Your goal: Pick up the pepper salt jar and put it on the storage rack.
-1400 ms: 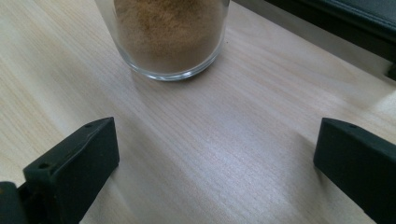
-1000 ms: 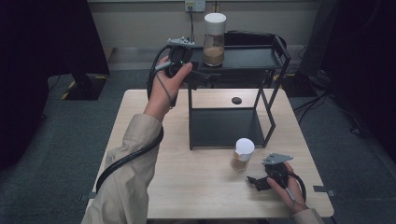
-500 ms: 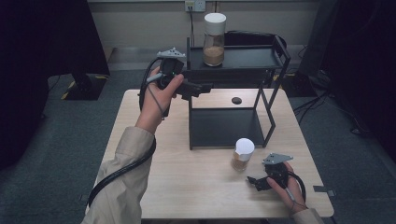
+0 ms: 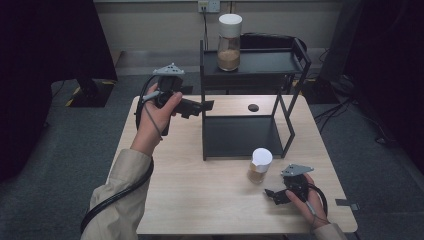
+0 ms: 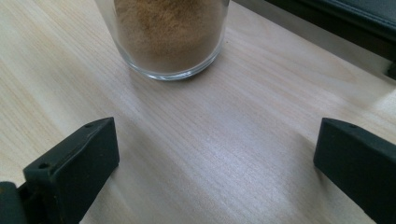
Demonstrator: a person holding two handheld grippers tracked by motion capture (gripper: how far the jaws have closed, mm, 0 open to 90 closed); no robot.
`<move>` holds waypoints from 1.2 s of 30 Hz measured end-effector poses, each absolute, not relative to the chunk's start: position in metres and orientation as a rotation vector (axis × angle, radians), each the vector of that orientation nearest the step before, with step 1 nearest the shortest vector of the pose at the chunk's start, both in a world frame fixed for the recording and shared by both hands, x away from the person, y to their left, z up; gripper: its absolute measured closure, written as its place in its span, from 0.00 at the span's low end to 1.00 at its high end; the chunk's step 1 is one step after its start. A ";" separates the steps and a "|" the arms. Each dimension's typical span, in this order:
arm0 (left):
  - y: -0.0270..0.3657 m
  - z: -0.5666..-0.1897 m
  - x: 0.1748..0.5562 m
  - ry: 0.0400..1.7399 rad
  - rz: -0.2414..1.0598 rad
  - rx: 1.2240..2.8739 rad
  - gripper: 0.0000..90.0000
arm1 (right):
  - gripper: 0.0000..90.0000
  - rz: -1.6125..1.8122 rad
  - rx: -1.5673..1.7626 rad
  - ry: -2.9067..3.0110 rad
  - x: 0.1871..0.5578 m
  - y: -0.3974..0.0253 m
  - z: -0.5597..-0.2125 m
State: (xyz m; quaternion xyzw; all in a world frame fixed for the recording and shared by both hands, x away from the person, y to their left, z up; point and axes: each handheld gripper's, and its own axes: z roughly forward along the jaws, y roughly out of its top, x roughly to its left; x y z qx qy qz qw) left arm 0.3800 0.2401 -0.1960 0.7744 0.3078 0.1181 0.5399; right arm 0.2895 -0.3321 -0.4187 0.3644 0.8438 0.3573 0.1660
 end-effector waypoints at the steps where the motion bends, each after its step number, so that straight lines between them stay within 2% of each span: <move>1: 0.242 -0.198 0.380 0.734 0.279 1.842 0.02 | 0.00 1.018 1.038 2.402 0.289 -0.332 -0.419; 36: 0.301 -0.296 0.365 0.851 0.212 1.819 0.02 | 0.00 1.017 1.038 2.403 0.289 -0.332 -0.419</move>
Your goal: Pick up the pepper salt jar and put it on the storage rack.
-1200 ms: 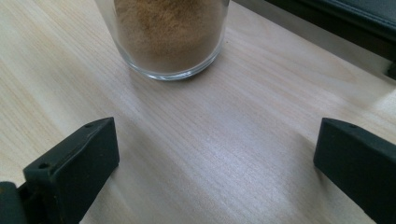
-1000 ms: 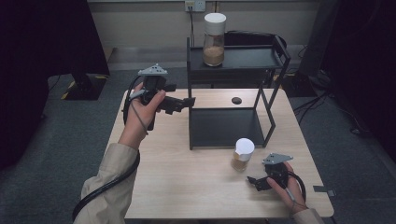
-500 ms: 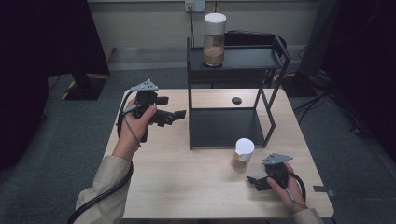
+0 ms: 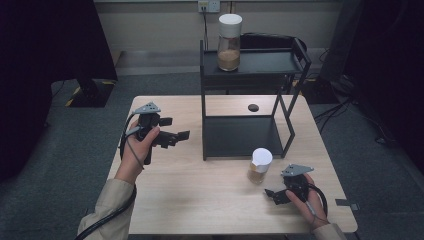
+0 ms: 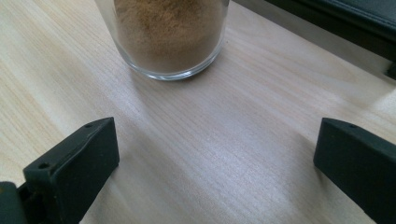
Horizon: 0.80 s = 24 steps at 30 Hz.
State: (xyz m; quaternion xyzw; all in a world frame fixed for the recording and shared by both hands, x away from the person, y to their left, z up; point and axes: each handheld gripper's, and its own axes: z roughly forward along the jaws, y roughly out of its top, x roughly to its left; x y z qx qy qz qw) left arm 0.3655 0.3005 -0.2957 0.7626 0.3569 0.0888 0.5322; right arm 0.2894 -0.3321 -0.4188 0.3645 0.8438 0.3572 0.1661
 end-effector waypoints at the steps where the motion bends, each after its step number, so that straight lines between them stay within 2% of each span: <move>1: 0.302 -0.299 0.365 0.854 0.211 1.818 0.02 | 0.00 1.017 1.038 2.402 0.289 -0.332 -0.419; 24: 0.313 -0.366 0.357 0.909 0.192 1.842 0.02 | 0.00 1.014 1.039 2.401 0.289 -0.332 -0.419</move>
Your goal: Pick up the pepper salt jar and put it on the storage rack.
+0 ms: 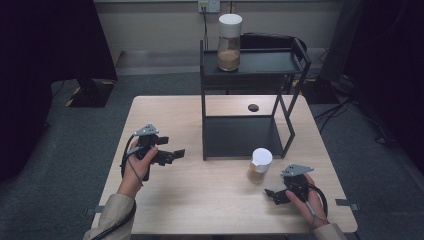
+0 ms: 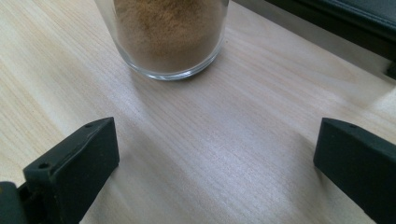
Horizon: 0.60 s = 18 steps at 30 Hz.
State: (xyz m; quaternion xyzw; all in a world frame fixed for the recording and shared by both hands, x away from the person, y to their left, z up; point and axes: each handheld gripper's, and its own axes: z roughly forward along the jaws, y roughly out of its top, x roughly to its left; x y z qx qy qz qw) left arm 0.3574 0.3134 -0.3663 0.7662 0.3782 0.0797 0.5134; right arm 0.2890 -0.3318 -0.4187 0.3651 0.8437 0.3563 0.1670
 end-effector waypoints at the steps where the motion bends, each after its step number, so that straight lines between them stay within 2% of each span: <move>1: 0.313 -0.369 0.356 0.913 0.193 1.844 0.02 | 0.00 1.014 1.039 2.401 0.289 -0.332 -0.419; 18: 0.306 -0.401 0.342 0.884 0.211 1.884 0.02 | 0.00 1.016 1.041 2.401 0.289 -0.332 -0.419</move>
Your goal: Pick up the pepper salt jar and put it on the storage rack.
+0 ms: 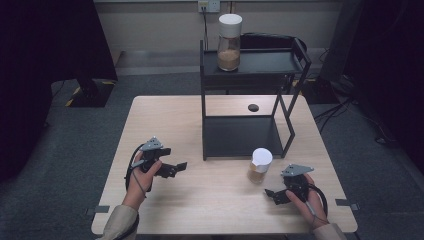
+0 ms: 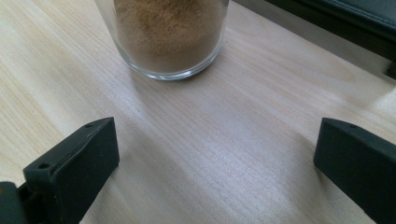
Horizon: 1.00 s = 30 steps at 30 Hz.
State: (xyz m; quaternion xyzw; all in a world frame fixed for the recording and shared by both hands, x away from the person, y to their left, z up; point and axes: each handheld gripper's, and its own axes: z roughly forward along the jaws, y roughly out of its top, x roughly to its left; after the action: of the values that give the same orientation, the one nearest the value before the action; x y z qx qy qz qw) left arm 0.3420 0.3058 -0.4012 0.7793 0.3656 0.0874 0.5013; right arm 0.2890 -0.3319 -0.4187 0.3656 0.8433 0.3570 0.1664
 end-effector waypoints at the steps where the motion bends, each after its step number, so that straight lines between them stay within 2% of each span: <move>1: 0.305 -0.402 0.341 0.883 0.210 1.892 0.02 | 0.00 1.014 1.039 2.401 0.289 -0.332 -0.419; 15: 0.301 -0.424 0.334 0.900 0.189 1.953 0.02 | 0.00 1.016 1.041 2.401 0.289 -0.332 -0.419; 30: 0.292 -0.427 0.329 0.897 0.222 2.046 0.02 | 0.00 1.014 1.039 2.401 0.289 -0.332 -0.419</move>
State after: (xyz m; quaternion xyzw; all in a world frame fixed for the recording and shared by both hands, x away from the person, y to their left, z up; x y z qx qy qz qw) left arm 0.3289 0.2921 -0.4266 0.8214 0.3600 0.0891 0.4334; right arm 0.2890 -0.3318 -0.4187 0.3650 0.8438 0.3563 0.1670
